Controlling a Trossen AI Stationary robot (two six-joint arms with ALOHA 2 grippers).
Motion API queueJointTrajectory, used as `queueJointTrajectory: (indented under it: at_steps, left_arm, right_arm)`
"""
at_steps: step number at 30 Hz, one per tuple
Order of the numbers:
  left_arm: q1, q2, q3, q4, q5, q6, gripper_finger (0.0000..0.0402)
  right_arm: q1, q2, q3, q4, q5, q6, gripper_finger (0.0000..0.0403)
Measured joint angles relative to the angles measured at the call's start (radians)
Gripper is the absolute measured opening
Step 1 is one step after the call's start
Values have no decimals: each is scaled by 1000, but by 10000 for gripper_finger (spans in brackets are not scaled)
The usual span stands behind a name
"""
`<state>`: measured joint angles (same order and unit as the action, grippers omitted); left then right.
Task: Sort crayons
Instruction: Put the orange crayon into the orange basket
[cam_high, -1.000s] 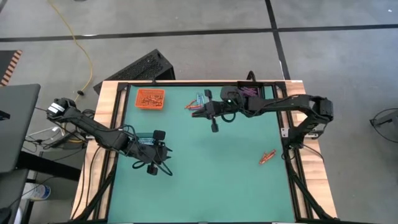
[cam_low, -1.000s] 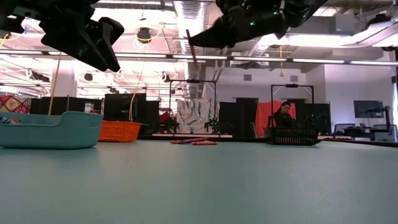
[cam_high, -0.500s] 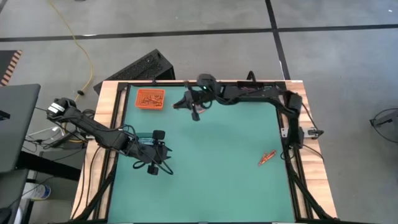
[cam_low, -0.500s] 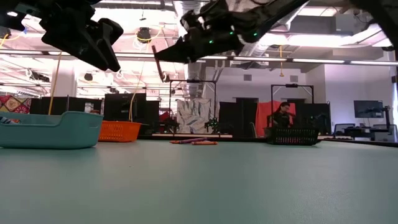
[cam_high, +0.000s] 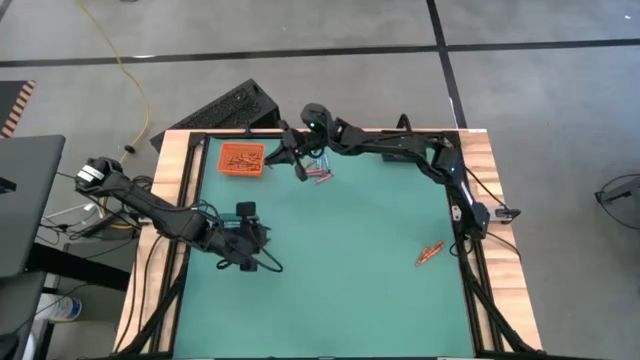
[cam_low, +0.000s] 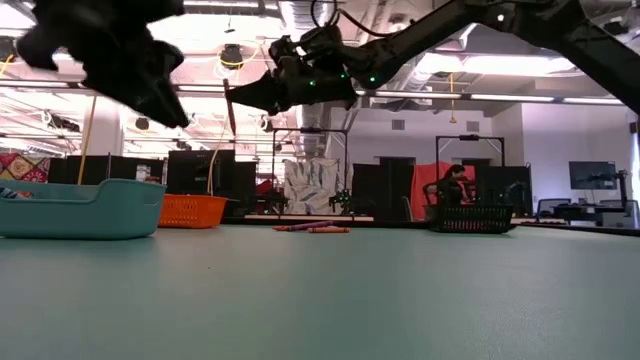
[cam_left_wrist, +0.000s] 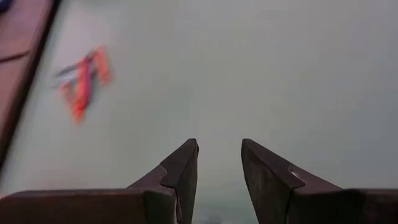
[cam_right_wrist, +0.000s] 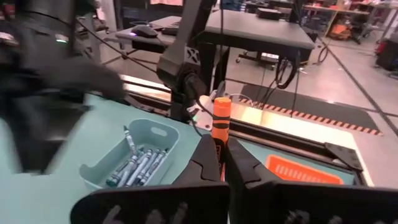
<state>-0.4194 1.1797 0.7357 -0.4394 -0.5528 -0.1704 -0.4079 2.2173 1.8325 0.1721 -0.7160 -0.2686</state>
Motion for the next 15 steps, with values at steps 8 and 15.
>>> queueJointTrajectory:
  at_steps: [8, 15]
  left_arm:
    - [51, -10, 0, -220, -163, -45, 114]
    - [190, -102, -69, -130, -130, 72, 114]
  right_arm:
    - [-22, -30, 11, -104, -1, -51, 0]
    - [-33, -39, 11, -110, -13, -62, 0]
